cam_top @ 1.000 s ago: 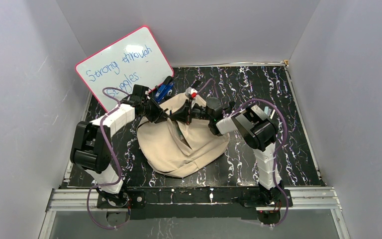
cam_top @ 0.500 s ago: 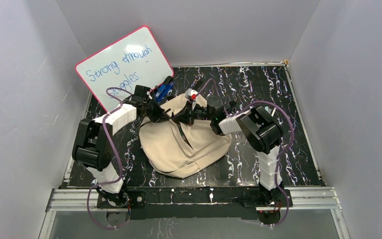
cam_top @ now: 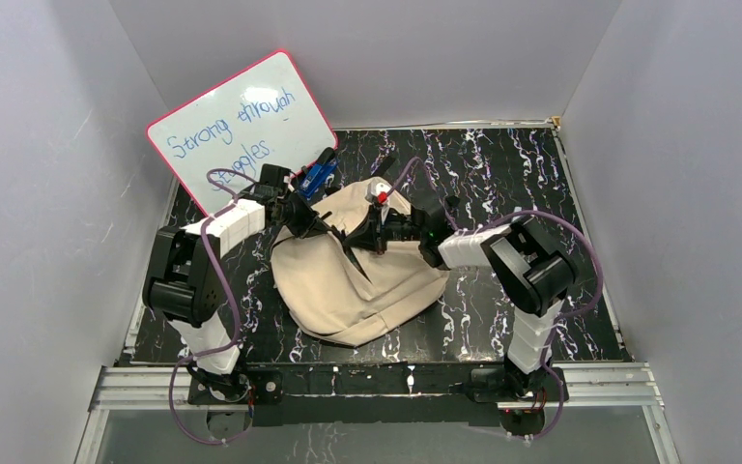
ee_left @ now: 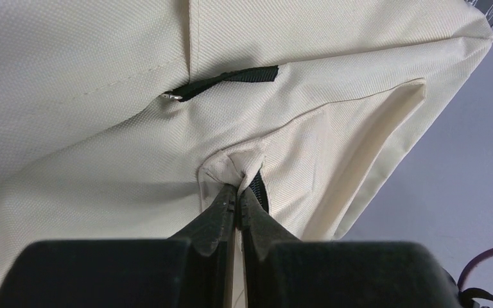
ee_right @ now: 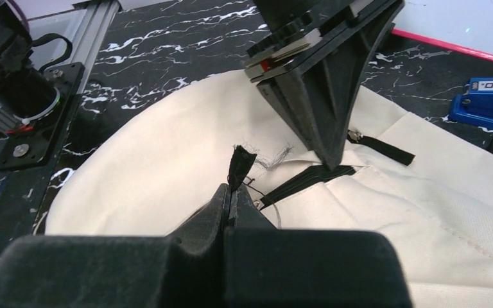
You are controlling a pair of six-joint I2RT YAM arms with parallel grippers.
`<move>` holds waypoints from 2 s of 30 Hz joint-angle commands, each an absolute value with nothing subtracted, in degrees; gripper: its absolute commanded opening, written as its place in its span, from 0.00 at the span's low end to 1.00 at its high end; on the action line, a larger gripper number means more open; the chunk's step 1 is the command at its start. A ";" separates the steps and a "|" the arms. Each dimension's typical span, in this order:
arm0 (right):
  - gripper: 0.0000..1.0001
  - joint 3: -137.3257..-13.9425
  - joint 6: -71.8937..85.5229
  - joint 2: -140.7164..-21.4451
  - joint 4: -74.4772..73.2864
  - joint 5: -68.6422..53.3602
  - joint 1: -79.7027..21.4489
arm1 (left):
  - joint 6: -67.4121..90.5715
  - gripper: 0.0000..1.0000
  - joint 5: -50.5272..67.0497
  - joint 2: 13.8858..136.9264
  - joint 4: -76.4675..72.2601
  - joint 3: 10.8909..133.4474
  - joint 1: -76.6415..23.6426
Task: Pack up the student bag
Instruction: Zip the student bag at the center of the board.
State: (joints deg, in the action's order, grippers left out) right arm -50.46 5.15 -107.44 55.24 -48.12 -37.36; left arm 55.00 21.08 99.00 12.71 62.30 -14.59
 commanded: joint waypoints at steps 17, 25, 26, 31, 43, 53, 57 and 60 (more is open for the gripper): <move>0.00 -37.27 -3.30 -85.10 38.34 -48.74 -40.37 | 50.36 0.00 18.01 106.13 14.07 70.53 -11.51; 0.00 -33.48 -4.35 -79.63 30.85 -46.78 -40.89 | 49.27 0.00 17.34 107.44 14.06 73.32 -11.43; 0.00 -32.99 -4.41 -79.17 30.21 -46.58 -40.87 | 49.18 0.00 17.34 107.56 14.06 73.52 -11.43; 0.00 -31.64 -4.47 -77.51 26.15 -44.75 -41.44 | 48.97 0.00 17.24 108.35 14.06 74.35 -11.35; 0.00 -27.61 -0.48 -73.78 20.57 -39.26 -42.72 | 48.30 0.00 16.41 109.56 14.29 76.48 -10.63; 0.28 -34.46 -2.11 -72.02 16.93 -30.29 -42.80 | 44.21 0.11 22.98 106.10 9.01 76.96 -10.63; 0.43 -38.61 -3.21 -71.03 15.36 -25.86 -42.81 | 40.26 0.36 20.41 101.79 11.08 78.15 -10.59; 0.48 -40.86 -3.86 -69.08 14.79 -21.04 -42.80 | 36.66 0.43 17.81 97.85 12.89 78.63 -10.40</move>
